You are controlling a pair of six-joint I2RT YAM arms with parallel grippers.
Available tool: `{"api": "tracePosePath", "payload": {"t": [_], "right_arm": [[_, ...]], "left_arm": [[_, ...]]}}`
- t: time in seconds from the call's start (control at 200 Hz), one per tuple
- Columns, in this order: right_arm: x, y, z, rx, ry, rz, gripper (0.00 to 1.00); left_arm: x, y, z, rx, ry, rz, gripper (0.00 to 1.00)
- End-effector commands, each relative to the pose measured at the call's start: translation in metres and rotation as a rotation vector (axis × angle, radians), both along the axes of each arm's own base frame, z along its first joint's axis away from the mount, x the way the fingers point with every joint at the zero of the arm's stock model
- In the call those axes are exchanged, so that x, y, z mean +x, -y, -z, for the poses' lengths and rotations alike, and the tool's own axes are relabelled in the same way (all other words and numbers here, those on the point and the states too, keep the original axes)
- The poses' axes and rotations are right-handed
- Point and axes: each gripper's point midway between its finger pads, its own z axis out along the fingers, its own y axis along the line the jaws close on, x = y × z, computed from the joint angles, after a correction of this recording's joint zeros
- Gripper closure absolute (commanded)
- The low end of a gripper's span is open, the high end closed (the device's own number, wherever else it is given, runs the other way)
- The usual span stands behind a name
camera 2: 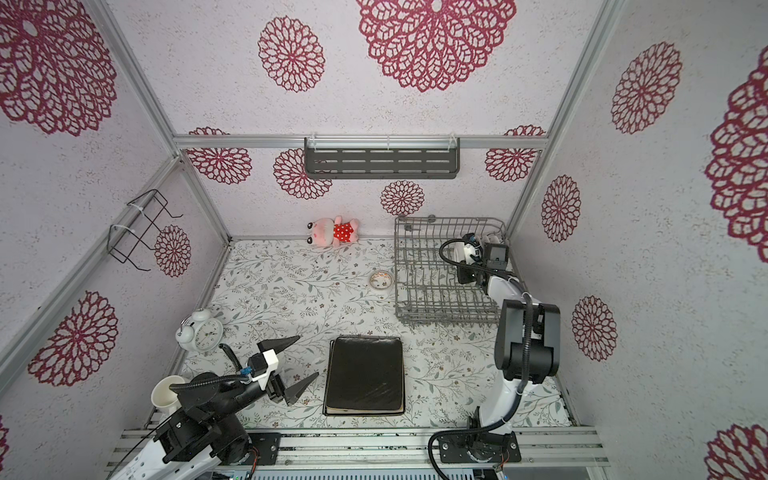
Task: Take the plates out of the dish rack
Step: 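Grasp the top edge of the nearest white plate in the rack with the right gripper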
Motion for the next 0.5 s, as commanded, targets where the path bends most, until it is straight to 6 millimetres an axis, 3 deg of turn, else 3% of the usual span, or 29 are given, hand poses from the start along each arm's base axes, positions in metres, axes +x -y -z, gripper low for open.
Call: {"api": "tracePosePath", "payload": {"t": [0.0,0.255,0.49], "right_arm": [[0.003,-0.004,-0.052,-0.018,0.115,-0.032,0.96],[-0.004,-0.007,-0.085,-0.046,0.174,-0.062,0.98],[-0.021,-0.029,-0.125,-0.094,0.271,-0.160,0.99]], "left_arm": [[-0.004,0.002,0.003,0.012,0.025,0.019,0.03],[-0.005,0.001,0.002,0.011,0.041,0.021,0.03],[-0.008,0.001,0.000,0.004,0.053,0.033,0.03]]}}
